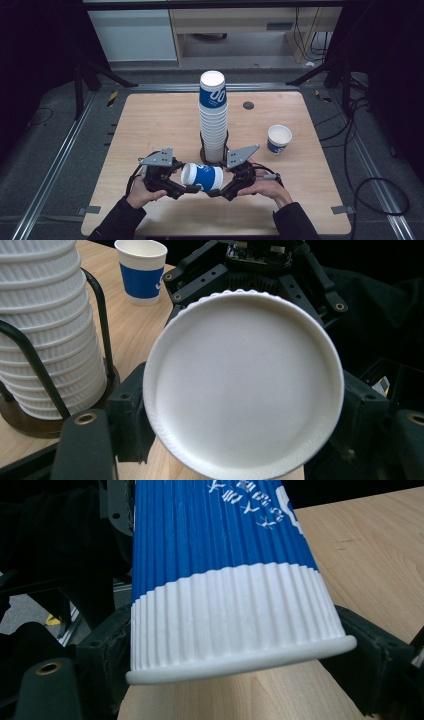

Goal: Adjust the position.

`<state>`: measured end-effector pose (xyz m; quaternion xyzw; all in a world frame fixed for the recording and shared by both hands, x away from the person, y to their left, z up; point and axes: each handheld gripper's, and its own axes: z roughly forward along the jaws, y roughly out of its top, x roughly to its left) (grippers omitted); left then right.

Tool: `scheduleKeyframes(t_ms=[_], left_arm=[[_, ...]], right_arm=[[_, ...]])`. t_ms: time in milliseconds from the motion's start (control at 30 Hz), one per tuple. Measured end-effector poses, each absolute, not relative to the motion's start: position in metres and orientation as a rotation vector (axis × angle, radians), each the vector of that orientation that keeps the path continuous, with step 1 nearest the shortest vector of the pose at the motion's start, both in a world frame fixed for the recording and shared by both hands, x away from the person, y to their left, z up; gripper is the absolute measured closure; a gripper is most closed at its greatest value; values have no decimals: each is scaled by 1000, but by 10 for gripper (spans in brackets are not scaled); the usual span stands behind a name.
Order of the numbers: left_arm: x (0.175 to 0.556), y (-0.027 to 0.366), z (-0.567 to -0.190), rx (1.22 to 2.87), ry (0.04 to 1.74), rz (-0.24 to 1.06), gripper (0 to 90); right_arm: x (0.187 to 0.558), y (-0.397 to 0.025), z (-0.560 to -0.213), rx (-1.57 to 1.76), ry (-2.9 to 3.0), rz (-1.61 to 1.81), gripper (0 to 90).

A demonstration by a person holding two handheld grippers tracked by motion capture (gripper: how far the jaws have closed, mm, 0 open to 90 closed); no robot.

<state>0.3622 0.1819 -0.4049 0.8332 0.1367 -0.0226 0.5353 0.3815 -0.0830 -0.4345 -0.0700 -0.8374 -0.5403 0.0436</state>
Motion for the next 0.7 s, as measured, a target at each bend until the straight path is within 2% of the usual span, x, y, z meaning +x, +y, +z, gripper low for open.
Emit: scheduleKeyframes(t_ms=[333, 700], left_arm=[[363, 193, -398, 1996, 345, -19, 173], [368, 184, -415, 2228, 351, -8, 128]], right_arm=[[383, -92, -431, -223, -2631, -1626, 164], [382, -92, -437, -200, -2858, -1449, 159]])
